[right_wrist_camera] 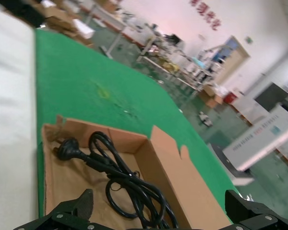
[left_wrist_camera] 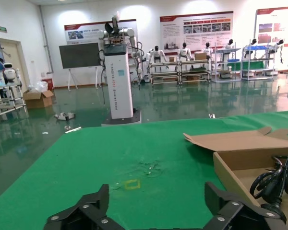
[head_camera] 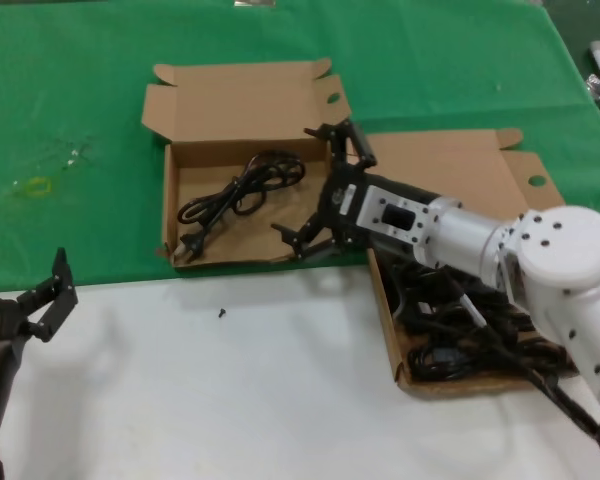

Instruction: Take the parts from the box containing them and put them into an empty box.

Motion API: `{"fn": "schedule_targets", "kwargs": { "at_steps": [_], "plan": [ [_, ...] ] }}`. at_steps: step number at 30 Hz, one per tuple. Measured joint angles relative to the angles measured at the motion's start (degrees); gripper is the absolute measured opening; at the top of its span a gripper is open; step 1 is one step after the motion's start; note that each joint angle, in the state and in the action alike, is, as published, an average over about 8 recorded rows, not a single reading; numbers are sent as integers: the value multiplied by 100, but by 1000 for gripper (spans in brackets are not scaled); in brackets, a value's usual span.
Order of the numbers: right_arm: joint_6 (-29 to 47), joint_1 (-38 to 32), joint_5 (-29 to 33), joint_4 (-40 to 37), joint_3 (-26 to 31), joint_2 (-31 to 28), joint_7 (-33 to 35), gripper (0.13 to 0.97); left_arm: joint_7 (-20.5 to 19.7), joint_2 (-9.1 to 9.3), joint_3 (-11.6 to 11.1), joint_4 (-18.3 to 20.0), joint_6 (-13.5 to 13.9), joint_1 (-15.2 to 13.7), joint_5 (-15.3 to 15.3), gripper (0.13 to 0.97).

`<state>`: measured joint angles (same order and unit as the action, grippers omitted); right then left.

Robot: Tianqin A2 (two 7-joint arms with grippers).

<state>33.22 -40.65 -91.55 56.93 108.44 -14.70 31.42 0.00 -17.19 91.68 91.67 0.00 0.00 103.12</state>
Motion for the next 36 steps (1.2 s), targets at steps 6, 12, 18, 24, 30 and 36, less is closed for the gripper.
{"fn": "schedule_targets", "kwargs": {
  "at_steps": [6,12,18,24,30,36],
  "plan": [
    [-391,482,-136,409,-198,-29,-370,966,0,0,0,0,0,0,0,707],
    [-787,963,-274,824,-397,-59,-744,966,0,0,0,0,0,0,1,819],
    [-1180,1445,-412,1235,-596,-88,-1116,966,0,0,0,0,0,0,0,860],
    [-1574,1926,-549,1646,-795,-118,-1488,966,0,0,0,0,0,0,0,928],
    [-1967,2408,-686,2058,-993,-147,-1861,966,0,0,0,0,0,0,1,956],
    [-2361,2890,-823,2469,-1192,-177,-2230,966,0,0,0,0,0,0,1,966]
  ]
}}
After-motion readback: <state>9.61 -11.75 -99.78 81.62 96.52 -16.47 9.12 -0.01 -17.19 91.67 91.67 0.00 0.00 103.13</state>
